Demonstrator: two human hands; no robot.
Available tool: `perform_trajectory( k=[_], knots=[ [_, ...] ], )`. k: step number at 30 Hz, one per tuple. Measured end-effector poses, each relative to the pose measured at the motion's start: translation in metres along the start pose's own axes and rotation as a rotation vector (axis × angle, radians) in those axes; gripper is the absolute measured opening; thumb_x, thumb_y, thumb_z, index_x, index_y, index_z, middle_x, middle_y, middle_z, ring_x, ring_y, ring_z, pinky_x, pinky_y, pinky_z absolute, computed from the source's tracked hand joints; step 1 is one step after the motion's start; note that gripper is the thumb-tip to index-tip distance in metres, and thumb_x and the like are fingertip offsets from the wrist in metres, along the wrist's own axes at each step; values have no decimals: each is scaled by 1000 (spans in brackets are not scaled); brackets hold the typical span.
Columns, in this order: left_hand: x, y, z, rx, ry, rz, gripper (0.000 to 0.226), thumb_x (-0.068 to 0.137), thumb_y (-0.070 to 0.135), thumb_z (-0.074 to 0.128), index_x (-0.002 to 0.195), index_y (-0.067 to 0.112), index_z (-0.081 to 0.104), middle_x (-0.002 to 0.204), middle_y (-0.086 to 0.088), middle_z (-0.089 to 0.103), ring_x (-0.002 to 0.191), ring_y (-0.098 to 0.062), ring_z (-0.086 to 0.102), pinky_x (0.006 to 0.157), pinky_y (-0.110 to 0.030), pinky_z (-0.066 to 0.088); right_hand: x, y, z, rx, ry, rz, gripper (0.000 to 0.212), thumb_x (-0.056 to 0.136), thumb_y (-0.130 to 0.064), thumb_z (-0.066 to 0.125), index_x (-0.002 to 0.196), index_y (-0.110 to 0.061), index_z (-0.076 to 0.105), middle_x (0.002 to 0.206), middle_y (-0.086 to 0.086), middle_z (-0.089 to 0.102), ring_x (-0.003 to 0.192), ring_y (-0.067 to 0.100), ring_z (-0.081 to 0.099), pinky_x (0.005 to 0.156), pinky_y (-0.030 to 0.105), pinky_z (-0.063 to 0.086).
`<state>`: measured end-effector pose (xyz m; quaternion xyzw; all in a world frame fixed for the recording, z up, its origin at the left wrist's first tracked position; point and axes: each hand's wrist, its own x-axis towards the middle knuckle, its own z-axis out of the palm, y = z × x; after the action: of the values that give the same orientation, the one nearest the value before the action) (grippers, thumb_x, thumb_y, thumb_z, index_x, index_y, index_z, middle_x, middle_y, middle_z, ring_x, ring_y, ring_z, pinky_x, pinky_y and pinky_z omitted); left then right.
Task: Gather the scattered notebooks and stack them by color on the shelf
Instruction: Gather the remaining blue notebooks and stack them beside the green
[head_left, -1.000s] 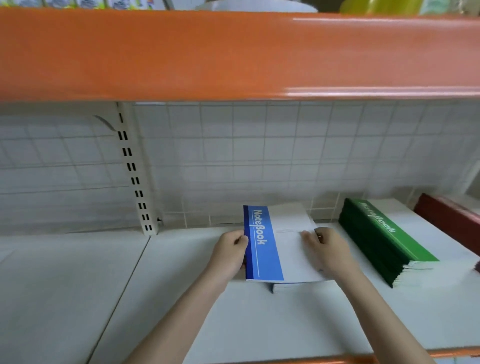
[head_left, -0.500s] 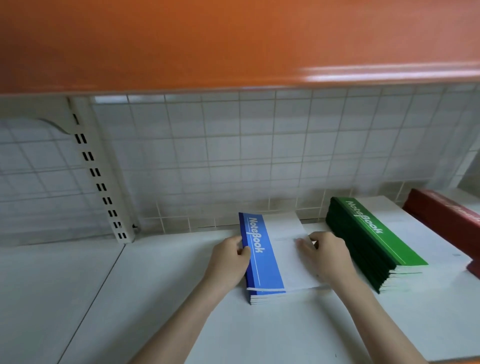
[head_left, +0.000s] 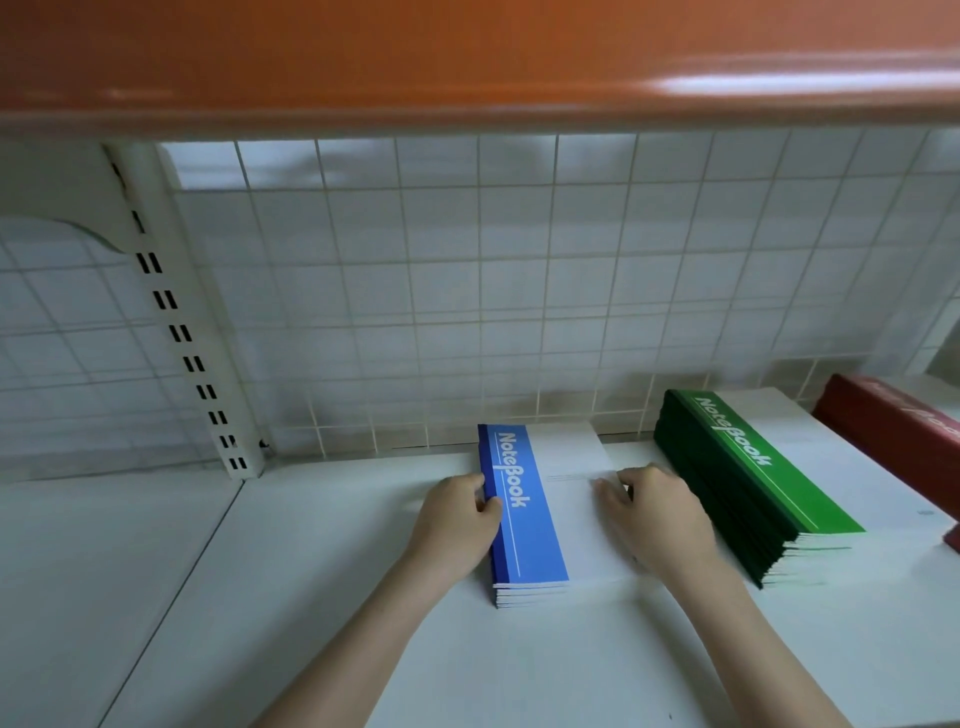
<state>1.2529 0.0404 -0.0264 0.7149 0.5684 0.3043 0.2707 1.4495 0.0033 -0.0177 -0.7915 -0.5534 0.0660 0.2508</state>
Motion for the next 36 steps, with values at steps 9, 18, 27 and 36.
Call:
perform_trajectory(
  k=[9, 18, 27, 36],
  knots=[
    [-2, 2, 0, -40, -36, 16, 24, 91, 11, 48, 72, -3, 43, 64, -11, 37, 61, -21, 30, 59, -30, 26, 2, 4, 10, 84, -40, -39, 42, 97, -32, 45, 57, -20, 40, 79, 3, 42, 66, 27, 45, 60, 29, 30],
    [-4, -2, 5, 25, -6, 14, 43, 98, 19, 42, 59, 12, 25, 54, 0, 25, 53, -15, 23, 57, -31, 17, 9, 8, 11, 180, -151, 12, 38, 98, -33, 43, 64, -18, 38, 82, 5, 44, 78, 25, 43, 66, 28, 27],
    [-8, 5, 10, 132, -7, -11, 44, 102, 17, 27, 58, 16, 28, 71, -1, 33, 73, -21, 41, 62, -28, 22, 8, 7, 9, 250, -224, -13, 29, 102, -27, 35, 84, -9, 50, 85, 0, 42, 89, 18, 38, 68, 24, 22],
    [-8, 5, 7, 74, -3, -12, 47, 100, 16, 34, 55, 14, 23, 59, -1, 27, 58, -16, 30, 58, -31, 15, 10, 8, 11, 229, -230, 19, 29, 101, -32, 37, 84, -11, 49, 98, 7, 46, 91, 25, 47, 69, 24, 24]
  ],
)
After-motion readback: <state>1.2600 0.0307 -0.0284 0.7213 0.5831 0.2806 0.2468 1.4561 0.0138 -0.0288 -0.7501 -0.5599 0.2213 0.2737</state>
